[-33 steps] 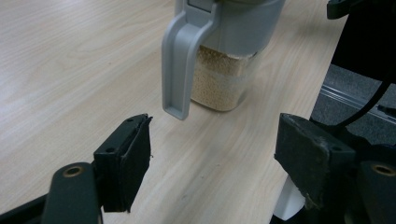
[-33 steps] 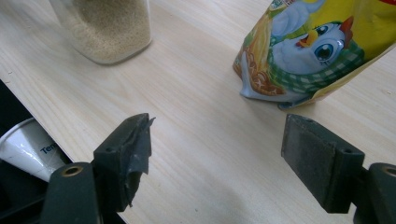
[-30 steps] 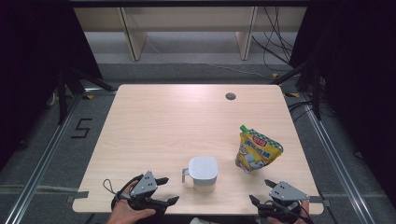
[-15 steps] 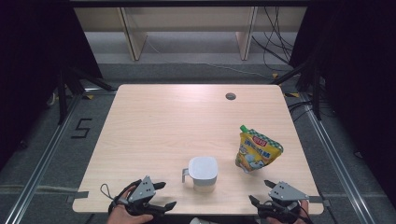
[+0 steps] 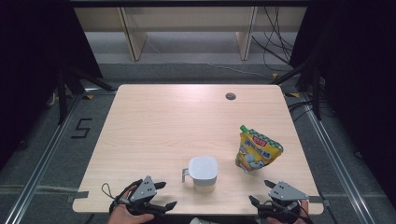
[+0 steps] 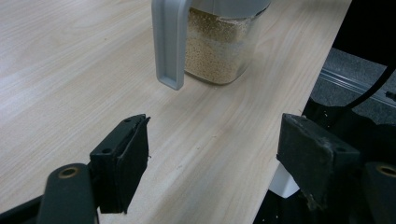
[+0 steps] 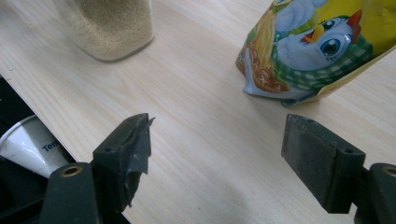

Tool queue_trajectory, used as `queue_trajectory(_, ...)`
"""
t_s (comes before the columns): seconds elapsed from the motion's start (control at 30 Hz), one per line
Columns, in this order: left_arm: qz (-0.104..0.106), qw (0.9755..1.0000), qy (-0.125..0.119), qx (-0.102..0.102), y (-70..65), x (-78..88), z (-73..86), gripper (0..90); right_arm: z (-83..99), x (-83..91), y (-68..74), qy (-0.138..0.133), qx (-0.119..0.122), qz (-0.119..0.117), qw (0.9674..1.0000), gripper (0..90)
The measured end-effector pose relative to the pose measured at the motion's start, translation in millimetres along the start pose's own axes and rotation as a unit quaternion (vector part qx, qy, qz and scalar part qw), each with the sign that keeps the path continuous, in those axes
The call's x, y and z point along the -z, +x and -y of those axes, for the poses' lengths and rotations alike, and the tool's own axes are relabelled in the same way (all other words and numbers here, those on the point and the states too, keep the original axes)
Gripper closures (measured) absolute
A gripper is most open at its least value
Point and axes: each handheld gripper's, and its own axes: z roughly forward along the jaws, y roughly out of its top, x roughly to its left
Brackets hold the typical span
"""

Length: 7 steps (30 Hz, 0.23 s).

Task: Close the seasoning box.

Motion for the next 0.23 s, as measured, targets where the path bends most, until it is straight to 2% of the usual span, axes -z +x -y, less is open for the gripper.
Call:
queue_trajectory(0.03, -0.002, 1.0000, 0.004, -0.001, 1.0, 0.4, -0.5, 24.3, 0.2, 0.3, 0.9, 0.003, -0.010, 0.000, 1.0000, 24.9)
queue_trajectory(0.07, -0.002, 1.0000, 0.001, 0.002, 1.7, -0.1, 0.0, 24.4, 0.1, 0.0, 0.3, 0.002, -0.007, 0.000, 1.0000, 24.9)
queue_trajectory(0.1, -0.004, 1.0000, 0.001, -0.008, 4.0, 0.1, -0.2, 24.3, 0.1, -0.3, 0.2, 0.003, -0.008, 0.000, 1.0000, 24.9)
queue_trajectory(0.13, -0.001, 1.0000, 0.003, 0.003, 4.9, -0.1, -0.5, 24.4, -0.1, -1.0, 0.3, 0.006, -0.011, -0.003, 0.9999, 24.9)
queue_trajectory(0.17, 0.001, 0.9999, -0.009, 0.014, 6.2, -2.0, -0.6, 24.4, -0.8, -1.5, 0.3, 0.008, -0.013, -0.004, 0.9999, 24.9)
queue_trajectory(0.2, -0.001, 0.9999, -0.005, 0.016, 9.5, -1.9, -1.3, 24.4, -1.2, -2.4, 0.0, 0.006, -0.008, -0.001, 0.9999, 24.9)
queue_trajectory(0.23, 0.001, 0.9997, -0.011, 0.022, 12.0, -3.1, -1.6, 24.4, -1.7, -3.3, 0.0, 0.009, -0.008, -0.003, 0.9999, 24.9)
